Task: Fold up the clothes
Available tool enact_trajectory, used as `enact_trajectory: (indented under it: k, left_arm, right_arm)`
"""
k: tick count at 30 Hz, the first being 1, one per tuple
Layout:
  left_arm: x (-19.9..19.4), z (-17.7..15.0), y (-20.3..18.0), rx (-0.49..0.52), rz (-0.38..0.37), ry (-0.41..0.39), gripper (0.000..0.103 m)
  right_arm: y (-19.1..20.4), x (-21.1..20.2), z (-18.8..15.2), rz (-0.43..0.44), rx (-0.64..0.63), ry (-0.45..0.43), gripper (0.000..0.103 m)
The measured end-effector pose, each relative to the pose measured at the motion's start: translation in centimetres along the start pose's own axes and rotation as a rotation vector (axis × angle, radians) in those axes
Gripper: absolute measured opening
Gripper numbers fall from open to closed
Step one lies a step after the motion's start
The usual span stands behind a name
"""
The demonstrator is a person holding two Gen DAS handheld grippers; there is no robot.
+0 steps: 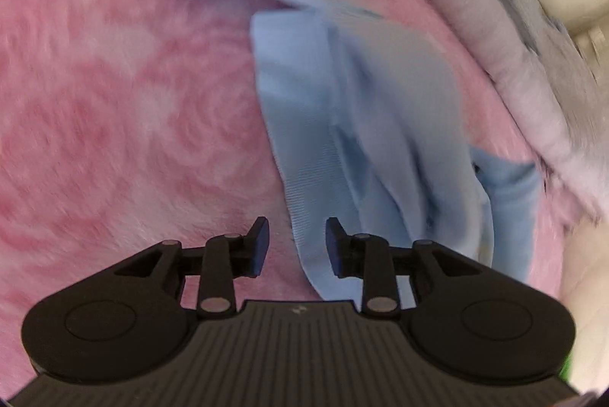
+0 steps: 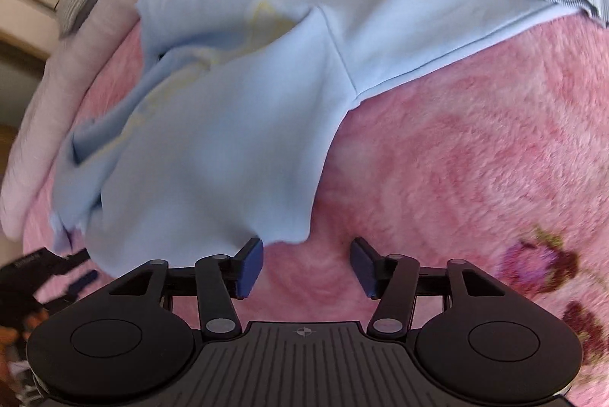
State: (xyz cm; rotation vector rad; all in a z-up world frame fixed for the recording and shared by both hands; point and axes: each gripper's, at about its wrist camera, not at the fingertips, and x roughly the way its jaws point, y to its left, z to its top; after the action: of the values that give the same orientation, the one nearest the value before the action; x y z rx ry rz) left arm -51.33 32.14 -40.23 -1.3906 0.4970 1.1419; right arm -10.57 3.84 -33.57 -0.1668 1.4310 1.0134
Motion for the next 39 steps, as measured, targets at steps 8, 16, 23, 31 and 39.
enact_trajectory:
  k: [8,16,23,31,39]
  left_arm:
    - [1.6,0.8,-1.1,0.014,-0.088,0.022,0.004]
    - [-12.8,-3.4,-2.8,0.169,-0.374,0.196,0.002]
    - [-26.4,-4.7,0.0,0.083,-0.544,0.112,0.006]
    - [-17.7,-6.7,5.3,0.135,0.017,0.082,0.007]
    - [-13.0,-5.0,3.9,0.336,0.045,-0.120,0.034]
  right_arm:
    - [-1.1,-0.3,1.2,0.030,0.121,-0.008,0.055]
    - [-1.2,-1.5,2.0,-0.005,0.094,-0.033,0.055]
    - [-2.0,-4.4,0.8,-0.026,0.063,-0.034,0.055]
    - [-2.0,-4.3,-3.1,0.035,0.074,0.022,0.055]
    - [-2.1,-2.5,-4.5,0.057,0.052,-0.109,0.055]
